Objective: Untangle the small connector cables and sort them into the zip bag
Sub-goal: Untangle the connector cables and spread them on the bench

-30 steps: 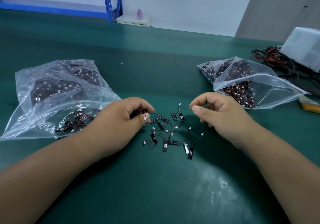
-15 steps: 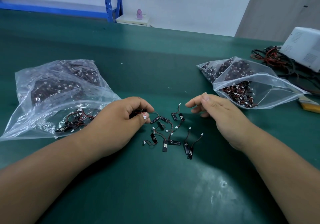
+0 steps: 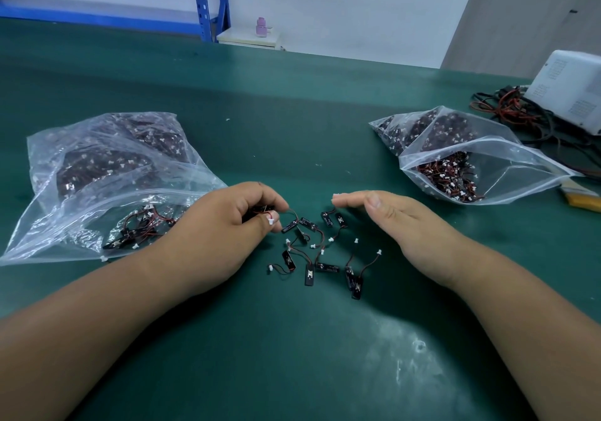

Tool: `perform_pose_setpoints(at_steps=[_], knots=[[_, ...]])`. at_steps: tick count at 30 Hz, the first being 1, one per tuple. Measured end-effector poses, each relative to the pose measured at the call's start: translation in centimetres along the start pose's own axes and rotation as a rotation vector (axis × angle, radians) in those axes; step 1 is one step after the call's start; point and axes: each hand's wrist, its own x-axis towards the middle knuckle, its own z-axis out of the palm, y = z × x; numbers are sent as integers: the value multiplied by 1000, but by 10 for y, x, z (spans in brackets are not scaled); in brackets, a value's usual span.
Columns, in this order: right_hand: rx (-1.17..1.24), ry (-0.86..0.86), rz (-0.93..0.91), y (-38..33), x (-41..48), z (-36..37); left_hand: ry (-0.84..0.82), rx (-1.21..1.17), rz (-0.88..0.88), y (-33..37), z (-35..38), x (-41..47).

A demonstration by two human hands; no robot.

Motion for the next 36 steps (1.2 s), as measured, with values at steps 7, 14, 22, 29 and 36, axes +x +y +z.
perform_pose_setpoints(at_steps=[7,14,22,29,36], knots=[[-21,-4,-22,1,0,0,-2,-3,2,0,0,0],[-291,-105,-45,-1,0,4,5,-8,0,0,0,0],[-673,-127,-195,-25,7,67,120,-61,93,1,2,3],[-838,132,-251,-22,29,74,268,-195,72,-6,-2,5],[-1036,150,-117,10,12,16,87,-21,76,1,4,-3]])
